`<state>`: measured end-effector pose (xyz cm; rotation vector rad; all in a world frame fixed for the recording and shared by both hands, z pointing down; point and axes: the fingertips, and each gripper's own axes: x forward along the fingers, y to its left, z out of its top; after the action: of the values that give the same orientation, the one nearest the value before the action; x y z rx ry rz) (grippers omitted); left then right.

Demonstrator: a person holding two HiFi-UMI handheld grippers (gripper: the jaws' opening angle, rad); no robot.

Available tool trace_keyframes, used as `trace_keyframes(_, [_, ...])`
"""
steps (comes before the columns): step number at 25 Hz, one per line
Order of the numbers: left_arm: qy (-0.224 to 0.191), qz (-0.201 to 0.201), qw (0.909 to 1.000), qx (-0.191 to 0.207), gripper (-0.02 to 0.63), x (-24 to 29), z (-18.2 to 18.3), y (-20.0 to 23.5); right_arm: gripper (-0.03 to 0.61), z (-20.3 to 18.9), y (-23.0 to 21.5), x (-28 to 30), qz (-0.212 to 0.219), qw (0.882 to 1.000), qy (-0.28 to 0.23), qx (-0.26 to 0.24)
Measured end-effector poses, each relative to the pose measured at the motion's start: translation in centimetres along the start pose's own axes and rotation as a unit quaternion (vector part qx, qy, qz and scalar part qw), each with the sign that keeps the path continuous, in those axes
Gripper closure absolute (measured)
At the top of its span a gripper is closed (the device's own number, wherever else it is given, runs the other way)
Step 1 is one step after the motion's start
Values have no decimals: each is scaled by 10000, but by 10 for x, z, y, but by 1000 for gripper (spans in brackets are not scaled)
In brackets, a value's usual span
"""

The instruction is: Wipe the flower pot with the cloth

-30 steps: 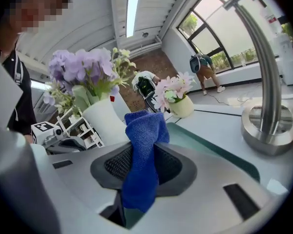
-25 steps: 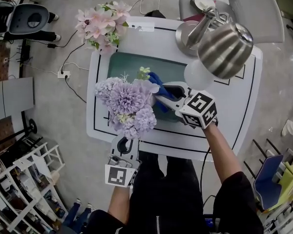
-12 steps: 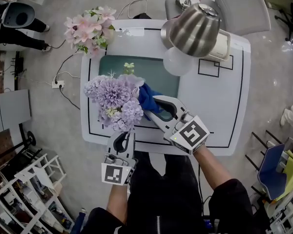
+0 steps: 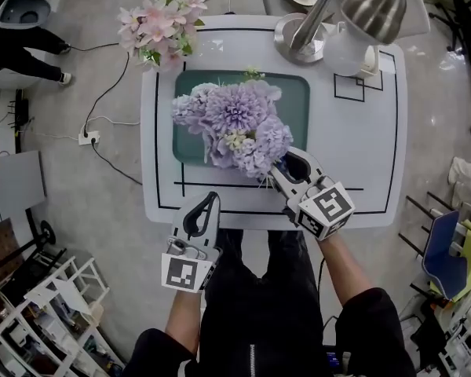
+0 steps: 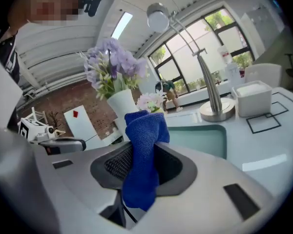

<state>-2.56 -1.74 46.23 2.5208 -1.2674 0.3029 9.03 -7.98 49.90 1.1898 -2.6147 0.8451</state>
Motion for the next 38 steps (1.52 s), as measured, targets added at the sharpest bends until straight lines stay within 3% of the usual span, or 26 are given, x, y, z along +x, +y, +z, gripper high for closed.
trace_keyframes(4, [72,-63,10000,10,601,-22,-3,18,466,39,34,-12,-573,9920,-1117,-87])
trace_keyframes(7, [179,-108,9997,-150,601,-37,-10,26,466,40,44,-5,-1000,9849,-1405,-171])
trace_keyframes(11, [205,-133,9994,-226,601,-51,-18,38,466,16,39,19,-1339,9840,-1177,-24])
trace_keyframes(17, [92,-20,9996,-285,601,-64,-25,58,466,-27,18,28,-1976,9789,-427,286])
trace_keyframes(20, [100,-71,9993,-359,601,-68,-23,64,466,-33,20,22,-2216,9746,-270,174])
trace_keyframes(22, [61,-116,9994,-317,601,-70,-19,70,466,-31,34,21,-2260,9738,-222,-155])
trace_keyframes(25, [-60,-162,9990,-412,601,-76,-12,82,466,-20,83,35,-1934,9726,-73,-1291])
trace_keyframes(27, [-92,-202,9988,-434,601,-80,-8,91,466,-6,111,48,-1882,9600,24,-2073])
trace_keyframes(29, [-144,-235,9988,-398,601,-83,-5,103,466,6,121,63,-2113,9483,146,-2363])
trace_keyframes(34, [-289,-281,9989,-230,601,-92,2,129,466,25,108,93,-2680,9436,72,-1942])
trace_keyframes(38, [-269,-315,9987,-295,601,-98,-13,146,466,-9,87,102,-2923,9393,542,-1710])
